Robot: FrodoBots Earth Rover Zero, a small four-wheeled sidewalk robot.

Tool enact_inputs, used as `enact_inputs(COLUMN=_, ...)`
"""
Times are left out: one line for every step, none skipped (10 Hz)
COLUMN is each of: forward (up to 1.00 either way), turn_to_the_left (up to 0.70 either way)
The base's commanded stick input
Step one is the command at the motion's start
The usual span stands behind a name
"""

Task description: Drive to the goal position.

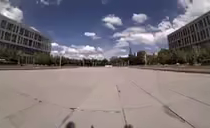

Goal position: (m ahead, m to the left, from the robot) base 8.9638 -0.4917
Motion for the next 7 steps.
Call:
enact_inputs(forward=0.70, turn_to_the_left=0.00)
enact_inputs(forward=0.70, turn_to_the_left=0.00)
enact_inputs(forward=0.70, turn_to_the_left=0.00)
enact_inputs(forward=0.70, turn_to_the_left=0.00)
enact_inputs(forward=0.70, turn_to_the_left=0.00)
enact_inputs(forward=0.70, turn_to_the_left=0.00)
enact_inputs(forward=0.70, turn_to_the_left=0.00)
